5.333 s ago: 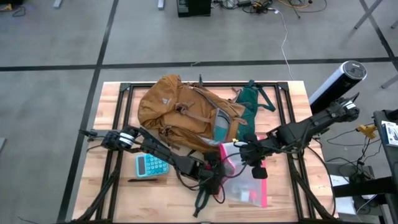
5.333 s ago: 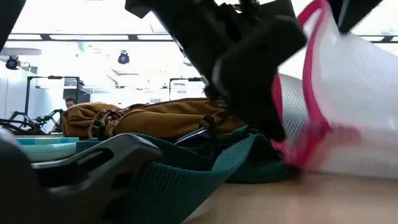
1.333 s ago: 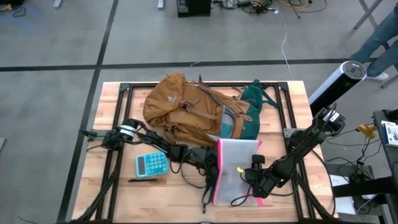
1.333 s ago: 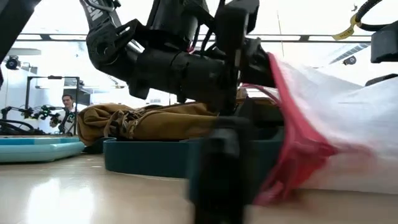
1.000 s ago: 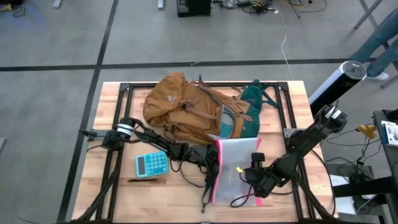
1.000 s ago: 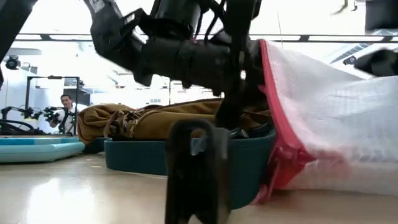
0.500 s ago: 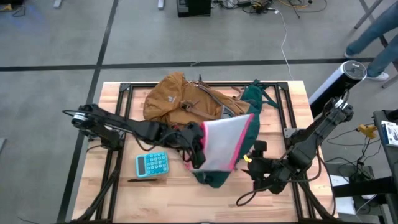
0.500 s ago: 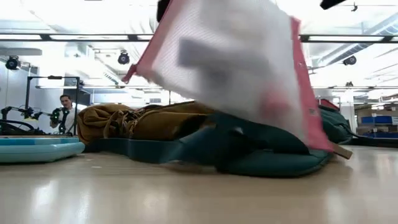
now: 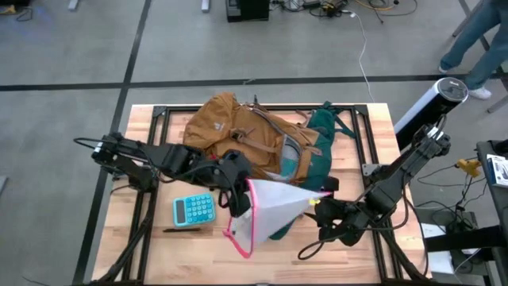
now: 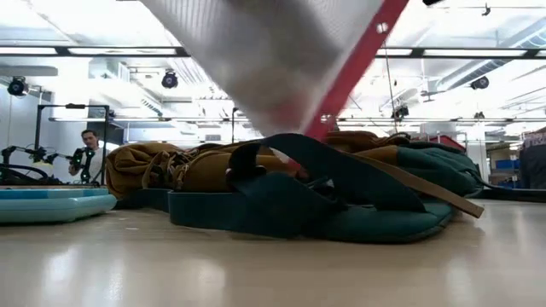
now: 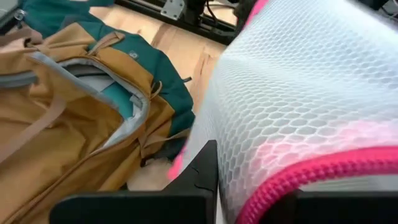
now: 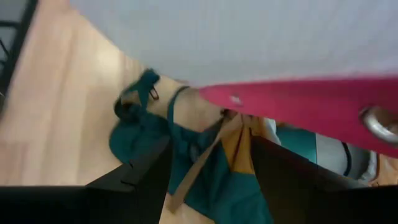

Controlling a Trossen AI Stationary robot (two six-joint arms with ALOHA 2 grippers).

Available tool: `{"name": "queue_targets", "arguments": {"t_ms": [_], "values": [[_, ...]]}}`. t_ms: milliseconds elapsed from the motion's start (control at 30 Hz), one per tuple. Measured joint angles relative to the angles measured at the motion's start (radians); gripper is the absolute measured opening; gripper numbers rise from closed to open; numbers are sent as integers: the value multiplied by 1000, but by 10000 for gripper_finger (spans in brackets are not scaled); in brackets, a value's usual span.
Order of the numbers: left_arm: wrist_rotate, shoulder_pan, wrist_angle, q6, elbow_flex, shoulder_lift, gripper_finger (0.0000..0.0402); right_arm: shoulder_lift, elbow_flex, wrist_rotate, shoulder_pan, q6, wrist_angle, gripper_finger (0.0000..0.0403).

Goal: Unpack backpack
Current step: Remove the earphones from the pink zip bag

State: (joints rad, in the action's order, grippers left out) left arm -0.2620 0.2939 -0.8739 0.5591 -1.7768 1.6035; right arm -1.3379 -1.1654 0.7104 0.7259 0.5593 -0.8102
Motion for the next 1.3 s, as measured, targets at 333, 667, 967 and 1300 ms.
{"name": "queue_targets", "arguments": {"t_ms": [333,667,967,1300], "values": [[-34,-4,-72,22,-3,0,0,41,-172,-1,7,-122,5,204],[-43,-10,-141,79,11,26,0,-29,-145,-1,-2,-161,-38,192],[-22,7,-129,78,-15,29,0,-167,-68,-4,-38,19,-46,12],[24,2,10,-25,-10,34,0,-146,139,-90,-33,239,93,0]]}}
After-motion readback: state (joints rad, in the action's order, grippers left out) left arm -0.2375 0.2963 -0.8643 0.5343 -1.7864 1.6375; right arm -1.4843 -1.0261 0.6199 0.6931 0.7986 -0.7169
